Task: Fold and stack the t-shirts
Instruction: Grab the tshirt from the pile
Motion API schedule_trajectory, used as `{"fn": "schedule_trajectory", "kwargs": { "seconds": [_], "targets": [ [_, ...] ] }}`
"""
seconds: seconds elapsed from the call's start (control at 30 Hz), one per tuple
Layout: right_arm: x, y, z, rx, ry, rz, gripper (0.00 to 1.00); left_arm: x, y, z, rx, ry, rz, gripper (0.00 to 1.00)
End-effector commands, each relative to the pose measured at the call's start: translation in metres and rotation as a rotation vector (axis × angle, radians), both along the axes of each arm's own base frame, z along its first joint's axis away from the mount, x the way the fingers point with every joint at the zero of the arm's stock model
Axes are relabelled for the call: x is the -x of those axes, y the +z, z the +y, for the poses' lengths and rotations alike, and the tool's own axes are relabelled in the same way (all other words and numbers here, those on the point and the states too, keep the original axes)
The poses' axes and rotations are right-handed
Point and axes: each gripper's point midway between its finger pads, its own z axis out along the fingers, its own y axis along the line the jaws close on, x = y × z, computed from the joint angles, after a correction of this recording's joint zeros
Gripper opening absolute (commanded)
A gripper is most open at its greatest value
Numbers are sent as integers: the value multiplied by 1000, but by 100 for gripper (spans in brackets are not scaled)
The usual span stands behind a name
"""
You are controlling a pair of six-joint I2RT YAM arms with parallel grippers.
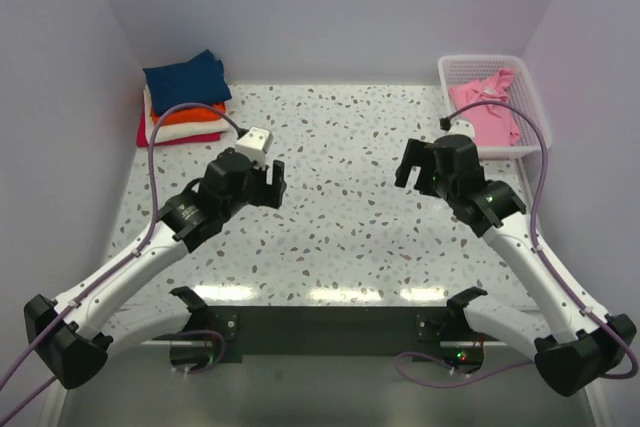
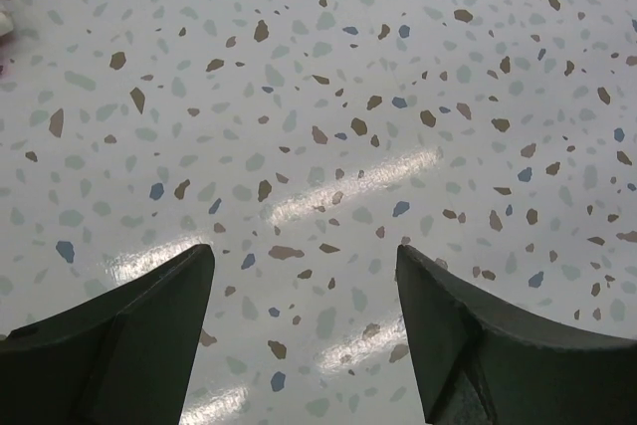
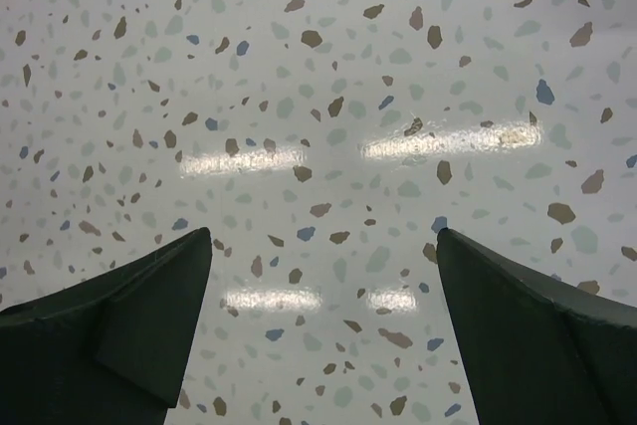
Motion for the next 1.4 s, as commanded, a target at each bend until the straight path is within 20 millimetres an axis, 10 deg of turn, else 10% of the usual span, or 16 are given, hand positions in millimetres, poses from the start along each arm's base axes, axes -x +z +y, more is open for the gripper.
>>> {"fn": "schedule_trajectory", "kwargs": {
  "seconds": [0.0, 0.17, 0.33, 0.4, 0.43, 0.6, 0.97, 1.2, 1.37],
  "targets": [
    [-9, 17, -3, 10, -16, -71, 99, -2, 8, 2, 13, 0, -53, 79],
    [-45, 23, 20, 30, 57, -84, 99, 0, 6, -1, 26, -17, -49, 79],
    [-145, 15, 3, 34, -23, 16, 97, 0, 4, -1, 29, -22, -52, 79],
    [-190, 33, -33, 23, -132, -37, 96, 1, 6, -1, 36, -25, -56, 79],
    [-212, 6, -44, 53, -172, 12, 96, 0, 8, -1, 40, -23, -62, 79],
    [-284, -5, -110, 51, -376, -2, 94, -3, 10, 2, 58, -19, -61, 79],
    [-316, -108, -220, 29, -661, 110, 93, -3, 10, 4, 88, -32, -52, 79],
    [-297, -165, -240, 78, -705, 238, 90, -2, 6, 5, 81, -31, -46, 79],
    [-317, -139, -221, -64, -559, 88, 91, -4, 6, 7, 77, -21, -47, 79]
  ]
}}
